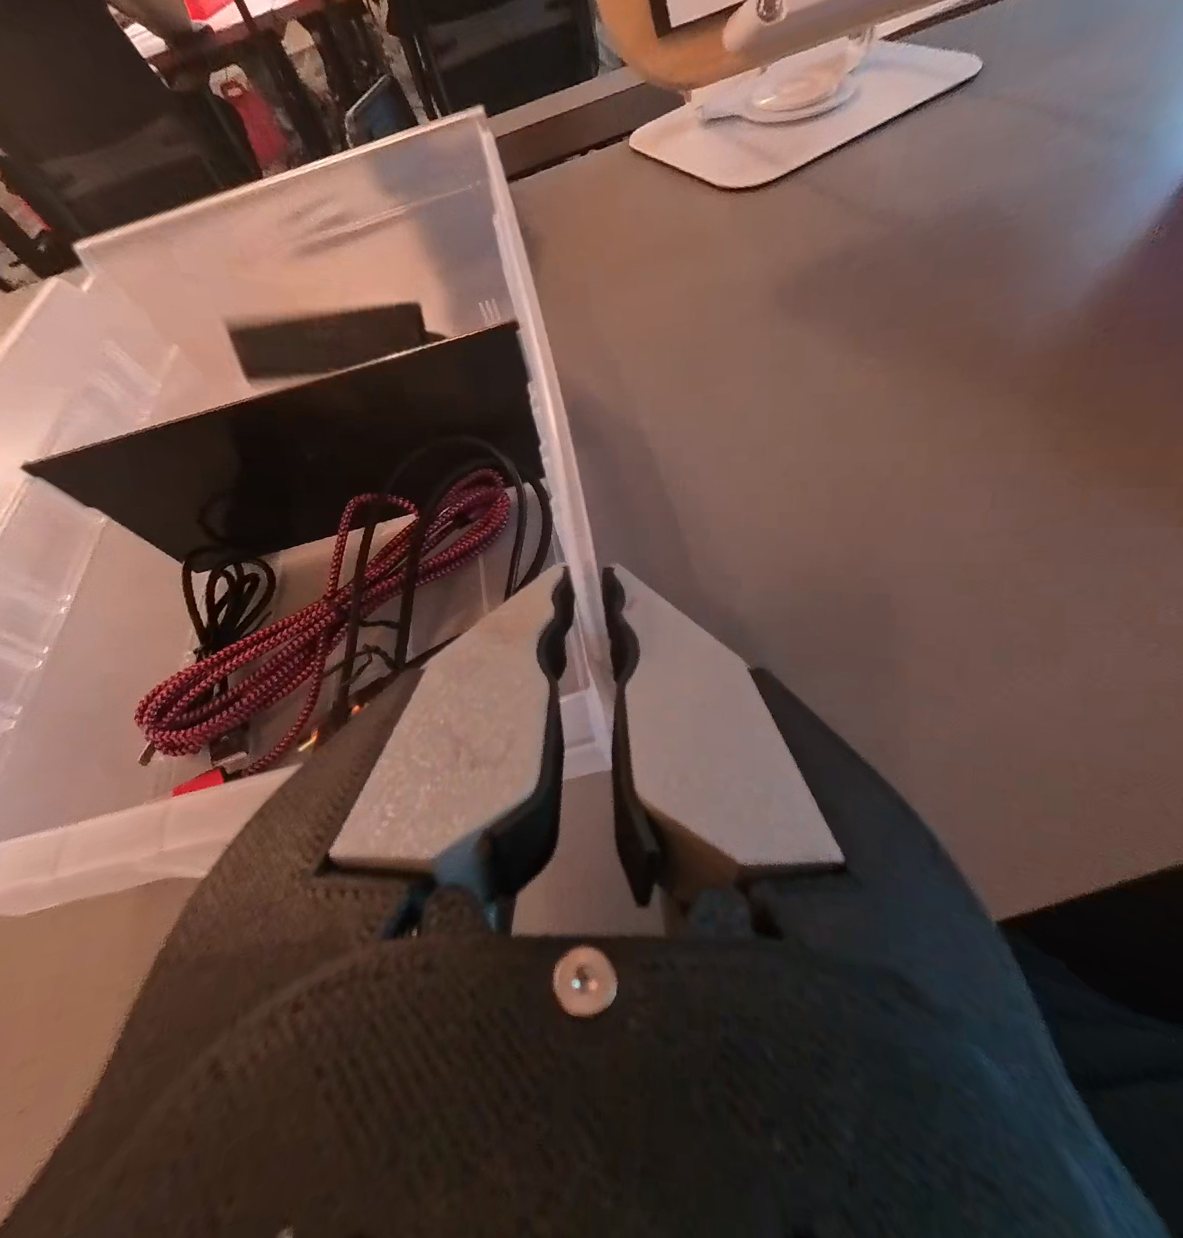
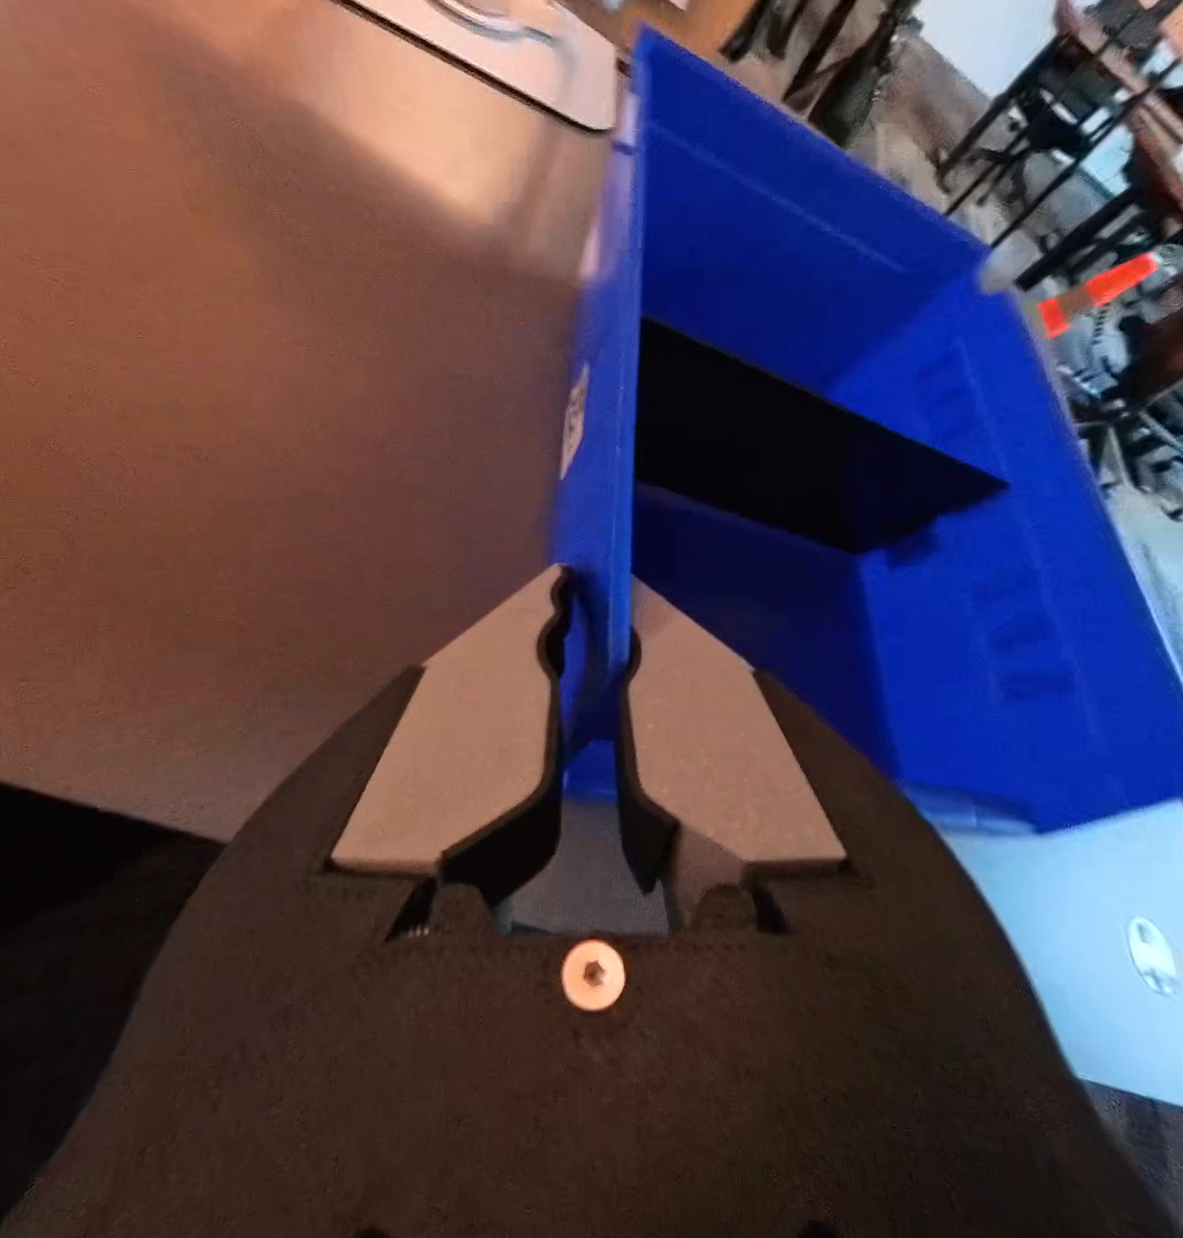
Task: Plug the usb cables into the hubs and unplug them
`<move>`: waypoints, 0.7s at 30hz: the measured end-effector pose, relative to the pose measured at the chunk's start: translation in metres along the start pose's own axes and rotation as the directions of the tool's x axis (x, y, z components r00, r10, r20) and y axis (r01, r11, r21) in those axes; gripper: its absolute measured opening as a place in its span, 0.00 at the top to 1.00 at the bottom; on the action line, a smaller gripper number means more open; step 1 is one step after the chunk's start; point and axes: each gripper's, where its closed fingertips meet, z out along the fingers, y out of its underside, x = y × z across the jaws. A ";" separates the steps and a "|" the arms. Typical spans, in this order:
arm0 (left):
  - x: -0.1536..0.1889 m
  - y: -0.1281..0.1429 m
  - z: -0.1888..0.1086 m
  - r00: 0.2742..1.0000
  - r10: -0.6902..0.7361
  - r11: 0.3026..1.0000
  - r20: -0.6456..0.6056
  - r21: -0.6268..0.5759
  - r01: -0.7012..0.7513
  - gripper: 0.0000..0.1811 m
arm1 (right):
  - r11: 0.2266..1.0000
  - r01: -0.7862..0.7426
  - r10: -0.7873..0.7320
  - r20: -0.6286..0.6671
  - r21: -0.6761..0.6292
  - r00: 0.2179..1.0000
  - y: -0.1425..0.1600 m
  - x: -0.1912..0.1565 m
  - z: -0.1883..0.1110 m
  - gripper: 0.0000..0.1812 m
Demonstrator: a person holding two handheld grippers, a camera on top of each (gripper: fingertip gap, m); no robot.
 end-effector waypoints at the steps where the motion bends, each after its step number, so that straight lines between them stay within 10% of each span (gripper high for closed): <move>1: 0.002 0.000 0.000 1.000 0.003 1.000 -0.009 0.005 -0.003 0.96 | 1.000 -0.022 0.022 -0.003 -0.002 1.000 0.004 0.010 0.002 0.96; 21: 0.045 -0.007 -0.003 0.977 -0.016 1.000 -0.211 0.010 0.019 0.86 | 0.980 -0.197 0.190 -0.186 -0.016 0.964 0.029 0.097 0.010 0.86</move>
